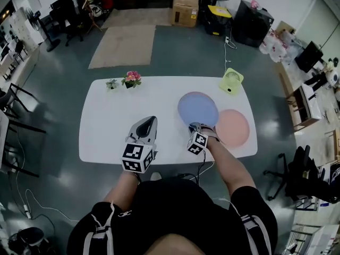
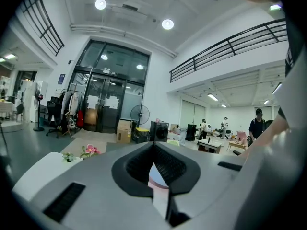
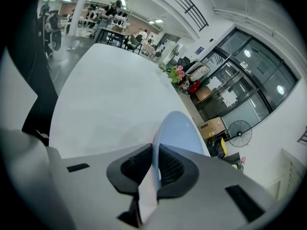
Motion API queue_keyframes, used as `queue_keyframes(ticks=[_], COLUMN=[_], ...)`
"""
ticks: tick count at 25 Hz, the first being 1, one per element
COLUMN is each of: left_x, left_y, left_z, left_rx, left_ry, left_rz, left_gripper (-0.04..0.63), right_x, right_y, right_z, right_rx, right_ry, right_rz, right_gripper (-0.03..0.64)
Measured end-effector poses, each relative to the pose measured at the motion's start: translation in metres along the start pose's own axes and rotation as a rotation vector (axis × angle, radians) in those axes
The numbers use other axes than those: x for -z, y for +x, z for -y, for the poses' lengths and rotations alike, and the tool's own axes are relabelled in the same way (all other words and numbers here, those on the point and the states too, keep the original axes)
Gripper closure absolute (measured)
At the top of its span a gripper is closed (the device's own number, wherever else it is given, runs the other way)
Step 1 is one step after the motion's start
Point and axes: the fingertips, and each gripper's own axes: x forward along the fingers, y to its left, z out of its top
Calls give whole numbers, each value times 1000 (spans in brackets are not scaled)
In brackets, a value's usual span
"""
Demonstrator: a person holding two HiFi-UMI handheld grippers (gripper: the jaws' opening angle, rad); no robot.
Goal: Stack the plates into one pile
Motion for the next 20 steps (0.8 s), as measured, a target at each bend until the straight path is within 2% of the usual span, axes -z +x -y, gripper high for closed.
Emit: queue_keyframes(ticks=[5,7,8,11,14,17,20], left_x=[2,2,1,-1,-3,-8,-12], left_y=[-3,-4,-3,-1,3,6,8], left_z=[-4,-7,-9,-12,-11,-13,-15], left_rx=[-24,-32,-34,-32,-22,-9,1], left_ry=[-6,-4,-4,-5,-6,-1,4], left_rz=[-8,-8,-7,-5,-5,2,16], left_gripper=[583,583,583,583,583,583,583], right_x=[15,12,7,-16,-44,-75,-95], right_y=[16,14,10,-15,-51,-101,-159], right_z=[-1,1,3,19,51,93,130], right_rx=[9,-3,-14,-5,66,195,353], right_ry=[26,94,139,293,482,684,835], right_rz=[-38,-16,7,114,254,438,618], right_gripper=[557,537,500,477,477,504,593])
